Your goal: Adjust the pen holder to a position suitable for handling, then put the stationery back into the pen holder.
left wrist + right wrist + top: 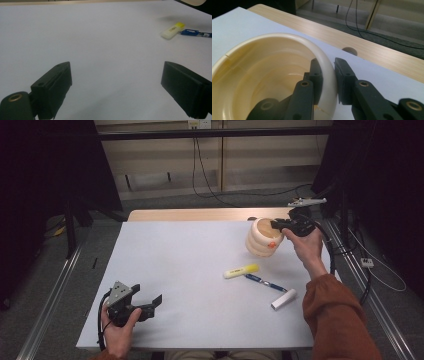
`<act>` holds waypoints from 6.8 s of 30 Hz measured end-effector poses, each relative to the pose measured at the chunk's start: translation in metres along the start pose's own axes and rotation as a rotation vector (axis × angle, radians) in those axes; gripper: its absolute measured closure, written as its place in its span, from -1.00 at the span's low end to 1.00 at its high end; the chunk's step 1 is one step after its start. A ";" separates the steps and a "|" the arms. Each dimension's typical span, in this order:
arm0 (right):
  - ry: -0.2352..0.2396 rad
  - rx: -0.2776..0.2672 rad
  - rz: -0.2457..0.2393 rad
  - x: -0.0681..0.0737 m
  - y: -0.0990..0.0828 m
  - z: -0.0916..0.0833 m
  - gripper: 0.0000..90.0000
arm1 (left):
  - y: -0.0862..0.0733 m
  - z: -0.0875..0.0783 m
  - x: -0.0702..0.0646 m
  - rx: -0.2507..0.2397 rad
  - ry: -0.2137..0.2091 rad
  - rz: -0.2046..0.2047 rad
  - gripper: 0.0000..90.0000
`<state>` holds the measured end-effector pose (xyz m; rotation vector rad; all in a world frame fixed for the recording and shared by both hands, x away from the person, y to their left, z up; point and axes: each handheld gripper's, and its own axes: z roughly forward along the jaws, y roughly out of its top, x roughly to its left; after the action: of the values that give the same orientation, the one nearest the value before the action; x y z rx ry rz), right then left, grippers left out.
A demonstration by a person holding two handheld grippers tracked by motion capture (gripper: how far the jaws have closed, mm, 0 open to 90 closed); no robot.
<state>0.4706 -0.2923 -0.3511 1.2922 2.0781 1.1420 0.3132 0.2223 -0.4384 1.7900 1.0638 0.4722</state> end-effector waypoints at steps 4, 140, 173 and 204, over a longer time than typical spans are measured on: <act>0.013 -0.004 -0.013 0.012 0.003 -0.002 0.71 | 0.000 0.000 0.000 0.004 0.005 0.001 -0.78; 0.025 -0.041 0.017 0.064 -0.098 -0.045 -0.87 | 0.000 0.002 0.003 0.013 -0.015 0.006 -0.81; 0.053 -0.018 0.027 0.037 -0.140 -0.084 -0.75 | 0.001 0.003 0.003 0.016 -0.010 0.002 -0.81; 0.396 0.338 -0.611 0.020 -0.110 -0.065 -0.44 | 0.000 0.008 0.002 0.044 -0.017 0.005 -0.81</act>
<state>0.3576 -0.3264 -0.4036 0.4810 2.7749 0.8297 0.3198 0.2198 -0.4428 1.8323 1.0650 0.4387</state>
